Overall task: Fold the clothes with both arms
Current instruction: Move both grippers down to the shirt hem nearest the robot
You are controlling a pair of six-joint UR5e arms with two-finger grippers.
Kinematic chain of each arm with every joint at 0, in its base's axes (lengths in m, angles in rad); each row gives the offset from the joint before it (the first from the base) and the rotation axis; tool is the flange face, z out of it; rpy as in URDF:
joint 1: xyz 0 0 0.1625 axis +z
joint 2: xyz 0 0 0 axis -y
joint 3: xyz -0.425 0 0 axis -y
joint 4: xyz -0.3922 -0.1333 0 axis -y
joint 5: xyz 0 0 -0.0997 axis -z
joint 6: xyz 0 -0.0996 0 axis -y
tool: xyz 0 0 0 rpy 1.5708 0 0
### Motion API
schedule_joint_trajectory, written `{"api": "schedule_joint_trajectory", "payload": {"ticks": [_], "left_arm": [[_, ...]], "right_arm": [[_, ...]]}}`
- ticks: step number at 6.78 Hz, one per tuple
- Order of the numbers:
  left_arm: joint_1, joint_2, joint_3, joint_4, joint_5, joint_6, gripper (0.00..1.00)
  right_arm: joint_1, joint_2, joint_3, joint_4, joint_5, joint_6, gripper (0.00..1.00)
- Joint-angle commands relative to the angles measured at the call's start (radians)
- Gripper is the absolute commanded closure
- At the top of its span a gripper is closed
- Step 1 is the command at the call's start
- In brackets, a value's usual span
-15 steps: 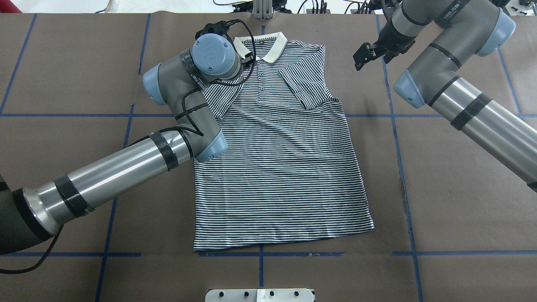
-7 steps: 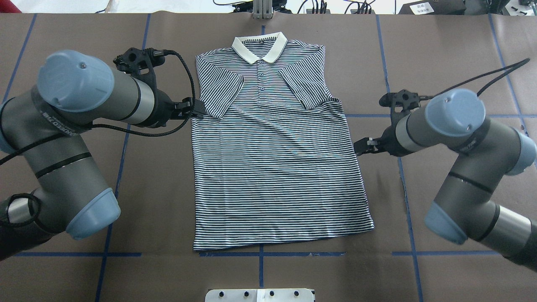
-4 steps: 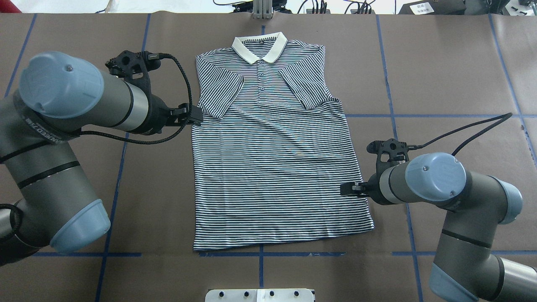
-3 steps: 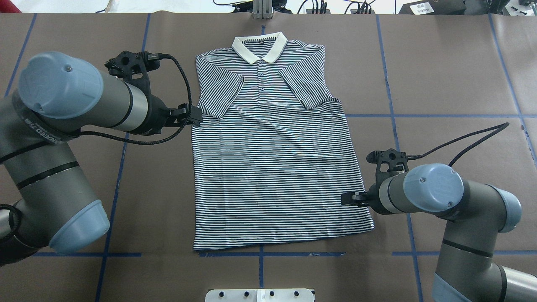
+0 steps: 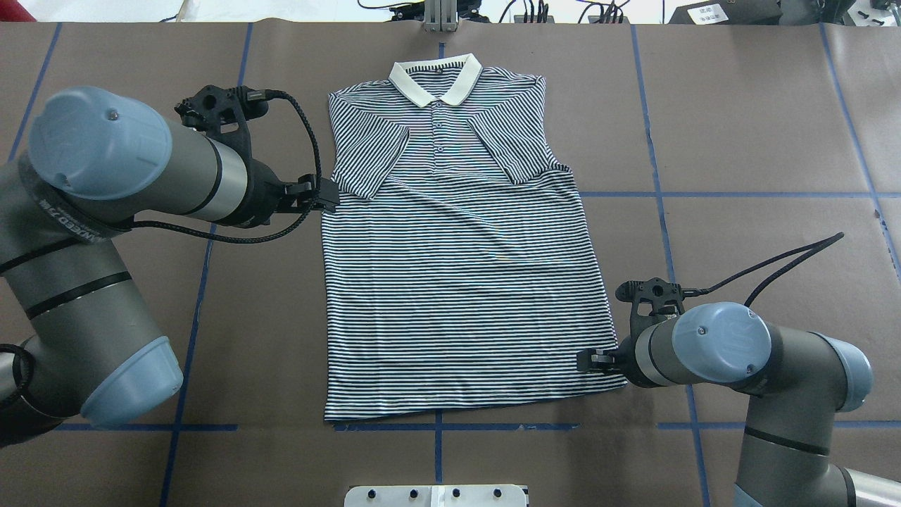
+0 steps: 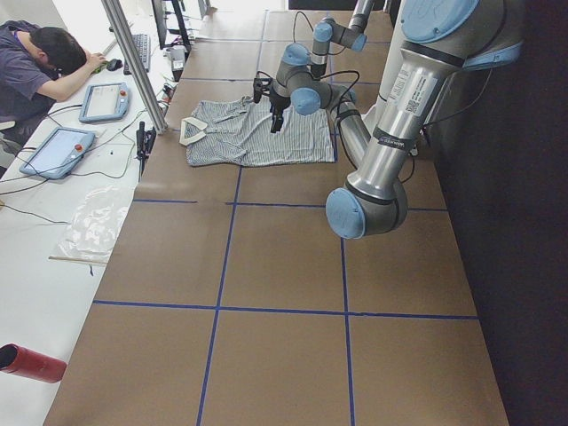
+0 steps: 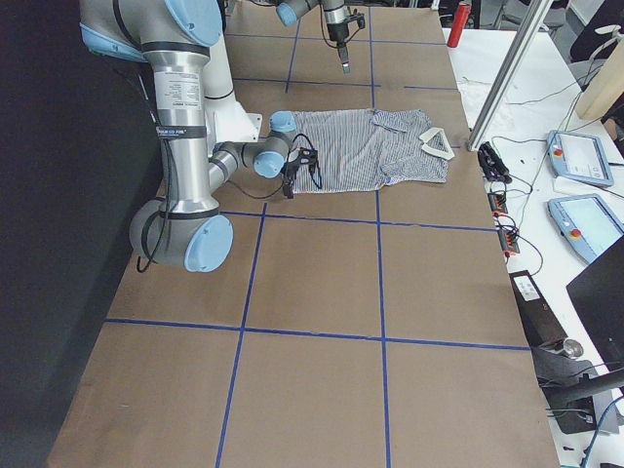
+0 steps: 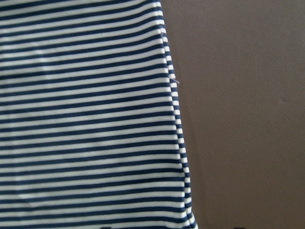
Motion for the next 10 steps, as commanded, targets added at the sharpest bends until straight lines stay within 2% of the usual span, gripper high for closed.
{"api": "schedule_joint_trajectory", "payload": {"ticks": [1, 2, 3, 4, 5, 6, 8, 9, 10], "left_arm": [[0.000, 0.004, -0.005, 0.001, 0.000, 0.001, 0.00], [0.000, 0.004, -0.004, 0.001, 0.000, 0.001, 0.00], [0.002, 0.001, -0.002, 0.001, 0.000, 0.001, 0.00], [0.002, -0.003, -0.001, 0.001, 0.000, 0.001, 0.00], [0.002, -0.006, -0.001, 0.001, 0.000, -0.001, 0.00], [0.002, -0.007, 0.004, -0.001, 0.000, -0.001, 0.00], [0.008, 0.002, 0.002, 0.001, -0.005, -0.028, 0.00], [0.070, 0.004, 0.001, -0.001, -0.012, -0.197, 0.00], [0.187, 0.013, 0.001, 0.001, 0.020, -0.378, 0.00]], "right_arm": [[-0.002, -0.027, 0.022, -0.001, 0.026, 0.004, 0.47], [0.001, -0.032, 0.032, -0.001, 0.041, 0.004, 0.62], [0.001, -0.038, 0.032, 0.001, 0.041, 0.004, 0.82], [0.001, -0.039, 0.032, -0.001, 0.041, 0.004, 0.88], [-0.001, -0.038, 0.030, 0.001, 0.041, 0.004, 0.88], [-0.001, -0.036, 0.032, -0.001, 0.041, 0.004, 1.00], [0.001, -0.041, 0.065, 0.001, 0.023, 0.006, 1.00], [0.007, -0.042, 0.081, 0.001, 0.027, 0.006, 1.00], [0.036, -0.047, 0.090, 0.002, 0.030, 0.003, 1.00]]}}
